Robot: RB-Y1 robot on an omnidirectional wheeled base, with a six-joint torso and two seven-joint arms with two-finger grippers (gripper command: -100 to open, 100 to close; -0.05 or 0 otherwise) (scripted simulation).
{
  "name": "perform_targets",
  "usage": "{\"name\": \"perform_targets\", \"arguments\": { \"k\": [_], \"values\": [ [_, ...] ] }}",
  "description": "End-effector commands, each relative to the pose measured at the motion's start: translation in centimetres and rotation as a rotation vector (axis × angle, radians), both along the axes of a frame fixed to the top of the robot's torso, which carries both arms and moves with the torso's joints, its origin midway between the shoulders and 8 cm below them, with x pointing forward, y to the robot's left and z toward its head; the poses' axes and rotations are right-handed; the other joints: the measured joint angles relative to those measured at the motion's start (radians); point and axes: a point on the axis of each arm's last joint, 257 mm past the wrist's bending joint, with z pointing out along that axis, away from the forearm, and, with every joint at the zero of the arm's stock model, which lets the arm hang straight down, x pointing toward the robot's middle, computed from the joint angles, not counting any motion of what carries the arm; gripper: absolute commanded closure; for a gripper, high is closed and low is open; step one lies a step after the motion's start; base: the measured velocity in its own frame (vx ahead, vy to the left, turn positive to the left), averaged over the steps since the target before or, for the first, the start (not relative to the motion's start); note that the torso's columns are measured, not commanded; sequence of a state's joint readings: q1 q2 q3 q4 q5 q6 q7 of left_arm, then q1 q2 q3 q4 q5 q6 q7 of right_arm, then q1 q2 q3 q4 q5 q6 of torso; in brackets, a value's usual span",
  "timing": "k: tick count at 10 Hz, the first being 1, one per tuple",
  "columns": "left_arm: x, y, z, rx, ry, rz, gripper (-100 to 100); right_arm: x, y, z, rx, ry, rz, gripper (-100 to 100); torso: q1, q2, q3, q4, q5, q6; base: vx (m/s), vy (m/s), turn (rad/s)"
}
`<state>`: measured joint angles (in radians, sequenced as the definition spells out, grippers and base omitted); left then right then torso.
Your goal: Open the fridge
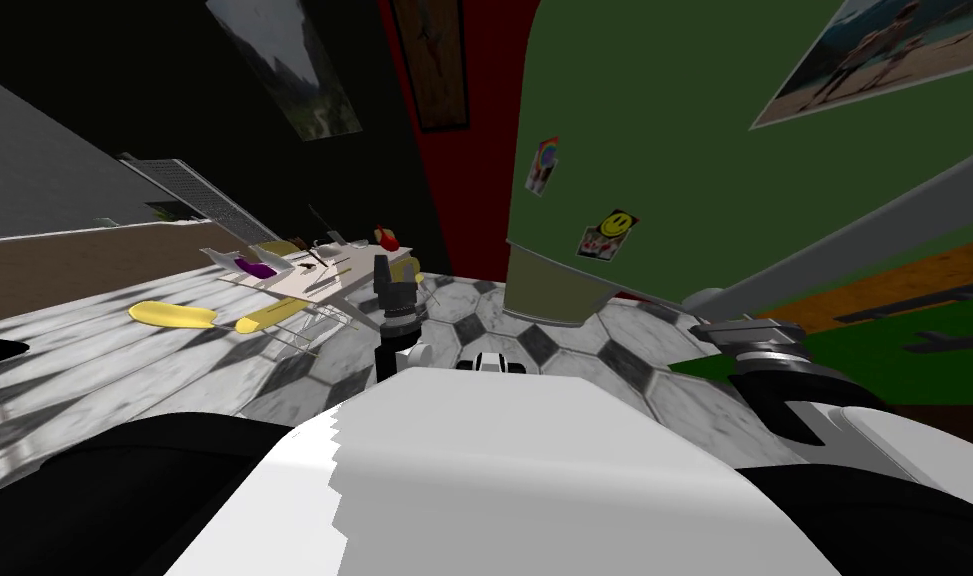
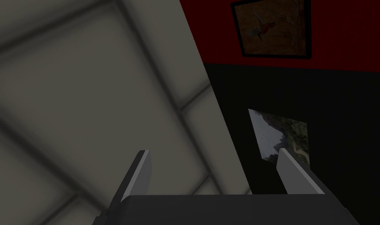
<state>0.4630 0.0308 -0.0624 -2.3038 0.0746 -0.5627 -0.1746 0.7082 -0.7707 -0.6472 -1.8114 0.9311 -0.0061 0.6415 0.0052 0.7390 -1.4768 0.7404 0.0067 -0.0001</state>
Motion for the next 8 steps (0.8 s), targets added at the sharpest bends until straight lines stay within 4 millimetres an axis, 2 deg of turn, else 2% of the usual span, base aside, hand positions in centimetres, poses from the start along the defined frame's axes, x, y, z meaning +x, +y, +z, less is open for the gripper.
{"name": "perform_targets", "arguments": {
  "k": [1,3,5,7,8],
  "values": [
    [0.0,0.0,0.0,0.0,0.0,0.0,0,-0.9,-0.7,-0.4,0.006,0.005,-0.026,100,-0.007,-0.001,-0.001,0.0,0.0,-0.002,-0.011,0.131,-0.051],
    [0.0,0.0,0.0,0.0,0.0,0.0,0,-2.0,-1.9,-0.2,0.004,0.003,-0.063,100,0.003,0.0,0.001,-0.002,-0.003,0.001,0.037,0.289,-0.116],
    [0.0,0.0,0.0,0.0,0.0,0.0,0,-2.6,-2.5,-0.1,0.003,0.002,-0.082,100,0.0,-0.002,-0.001,-0.001,-0.001,-0.004,0.024,0.221,-0.084],
    [0.0,0.0,0.0,0.0,0.0,0.0,0,-3.8,-3.6,0.2,0.0,0.0,-0.119,100,0.003,-0.002,-0.001,-0.001,-0.001,-0.004,0.012,0.267,-0.094],
    [0.0,0.0,0.0,0.0,0.0,0.0,0,-3.8,-3.6,0.2,0.0,0.0,-0.119,100,0.004,-0.002,-0.001,-0.001,0.0,-0.002,0.01,0.224,-0.061]
  ]
}}
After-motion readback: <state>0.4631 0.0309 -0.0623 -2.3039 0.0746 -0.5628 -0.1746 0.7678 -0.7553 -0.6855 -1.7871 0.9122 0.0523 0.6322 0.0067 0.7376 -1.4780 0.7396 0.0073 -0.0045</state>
